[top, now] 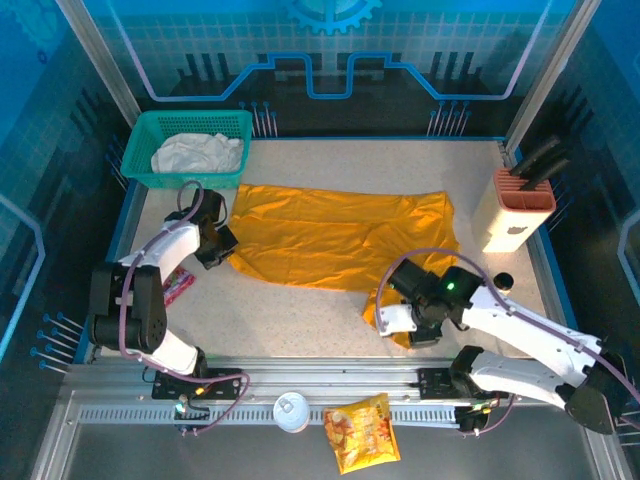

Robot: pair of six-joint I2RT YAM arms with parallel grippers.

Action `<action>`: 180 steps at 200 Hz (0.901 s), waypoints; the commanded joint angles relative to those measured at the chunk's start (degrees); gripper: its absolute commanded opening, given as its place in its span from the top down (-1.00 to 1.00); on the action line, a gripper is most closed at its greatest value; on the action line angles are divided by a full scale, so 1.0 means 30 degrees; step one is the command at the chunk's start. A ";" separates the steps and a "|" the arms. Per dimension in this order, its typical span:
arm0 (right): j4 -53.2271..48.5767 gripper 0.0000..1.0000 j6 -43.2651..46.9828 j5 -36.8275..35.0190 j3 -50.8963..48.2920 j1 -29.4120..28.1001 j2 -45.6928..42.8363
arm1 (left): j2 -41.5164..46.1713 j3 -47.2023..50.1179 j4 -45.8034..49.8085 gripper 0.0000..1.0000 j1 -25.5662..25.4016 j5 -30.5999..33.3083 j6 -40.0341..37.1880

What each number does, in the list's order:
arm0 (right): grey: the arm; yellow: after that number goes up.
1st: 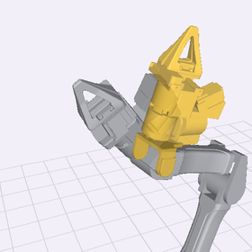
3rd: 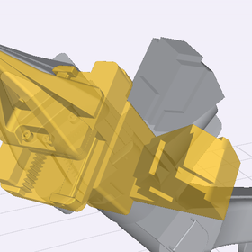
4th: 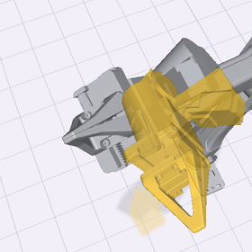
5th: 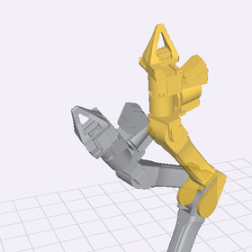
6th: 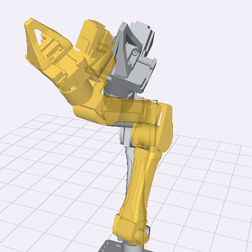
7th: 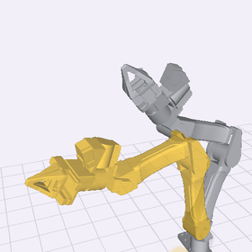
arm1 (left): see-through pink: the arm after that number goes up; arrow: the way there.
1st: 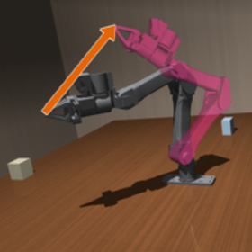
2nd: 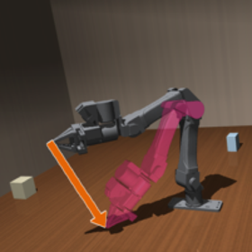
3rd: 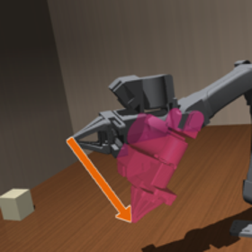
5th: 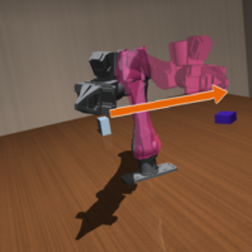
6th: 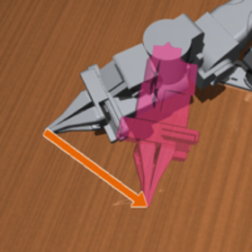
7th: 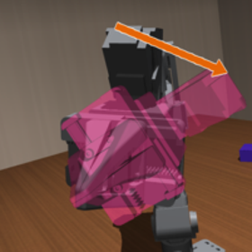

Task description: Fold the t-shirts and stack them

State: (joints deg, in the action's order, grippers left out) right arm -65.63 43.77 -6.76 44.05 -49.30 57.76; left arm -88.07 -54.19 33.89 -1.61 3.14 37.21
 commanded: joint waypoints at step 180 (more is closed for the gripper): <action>0.4797 0.26 -0.2720 -0.2663 -0.2099 -0.3792 0.7840 | 0.0733 0.0252 -0.0039 1.00 0.0096 -0.0460 -0.0857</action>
State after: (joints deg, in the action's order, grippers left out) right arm -52.36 37.71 -13.47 36.34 -59.66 77.69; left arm -87.24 -53.89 33.93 -1.61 2.87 35.83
